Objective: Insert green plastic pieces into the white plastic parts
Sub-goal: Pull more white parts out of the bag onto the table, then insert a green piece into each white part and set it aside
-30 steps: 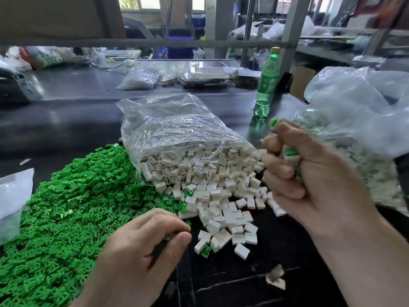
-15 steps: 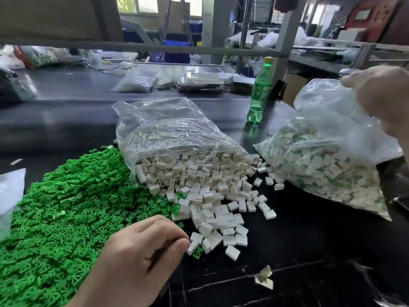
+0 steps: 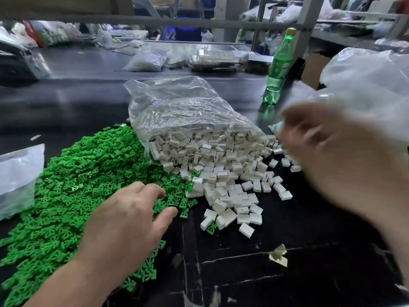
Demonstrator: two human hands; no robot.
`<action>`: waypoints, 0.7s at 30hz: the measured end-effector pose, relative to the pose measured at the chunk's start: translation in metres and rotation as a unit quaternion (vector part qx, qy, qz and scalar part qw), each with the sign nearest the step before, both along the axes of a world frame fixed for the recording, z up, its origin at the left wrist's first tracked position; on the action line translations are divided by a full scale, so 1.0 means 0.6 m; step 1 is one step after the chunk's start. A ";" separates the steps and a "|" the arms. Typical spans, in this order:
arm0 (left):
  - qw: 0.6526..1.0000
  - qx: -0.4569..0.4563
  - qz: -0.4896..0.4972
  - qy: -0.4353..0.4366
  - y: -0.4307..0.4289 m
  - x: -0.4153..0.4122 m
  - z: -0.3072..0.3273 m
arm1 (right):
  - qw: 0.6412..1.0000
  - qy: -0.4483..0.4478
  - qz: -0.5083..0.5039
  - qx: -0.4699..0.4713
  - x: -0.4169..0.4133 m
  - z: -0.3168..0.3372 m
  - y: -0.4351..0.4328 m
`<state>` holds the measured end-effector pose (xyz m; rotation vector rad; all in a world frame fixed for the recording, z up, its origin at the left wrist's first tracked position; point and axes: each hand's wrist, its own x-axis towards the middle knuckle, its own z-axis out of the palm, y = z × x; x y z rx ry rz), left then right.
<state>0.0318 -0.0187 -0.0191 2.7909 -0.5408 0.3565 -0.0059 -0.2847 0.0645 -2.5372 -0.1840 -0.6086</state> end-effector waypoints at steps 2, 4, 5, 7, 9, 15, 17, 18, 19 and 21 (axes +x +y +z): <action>0.998 0.055 0.032 0.021 0.006 0.002 -0.002 | 0.978 0.126 0.008 -0.167 -0.004 -0.039 0.029; 0.994 0.094 0.040 0.041 0.008 0.002 -0.006 | 0.934 0.217 0.052 -0.277 -0.018 -0.093 0.075; 0.992 0.107 0.037 0.049 0.005 0.001 -0.009 | 0.928 0.218 0.059 -0.295 -0.020 -0.117 0.085; 0.992 0.115 0.022 0.055 -0.003 -0.001 -0.012 | 0.927 0.223 0.043 -0.298 -0.010 -0.138 0.095; 0.993 0.112 -0.001 0.048 -0.012 -0.004 -0.013 | 0.938 0.187 0.044 -0.289 0.008 -0.147 0.100; 0.994 0.049 -0.071 0.062 -0.022 -0.008 -0.015 | 0.936 0.204 0.088 -0.274 0.028 -0.149 0.117; 0.994 0.048 -0.083 0.057 -0.025 -0.008 -0.018 | 0.938 0.188 0.104 -0.272 0.028 -0.150 0.114; 0.994 0.046 -0.088 0.054 -0.025 -0.007 -0.020 | 0.940 0.179 0.111 -0.270 0.027 -0.152 0.112; 0.993 0.042 -0.092 0.053 -0.025 -0.007 -0.021 | 0.940 0.174 0.115 -0.268 0.026 -0.153 0.111; 0.993 0.026 -0.100 0.052 -0.026 -0.007 -0.022 | 0.940 0.170 0.120 -0.269 0.025 -0.157 0.108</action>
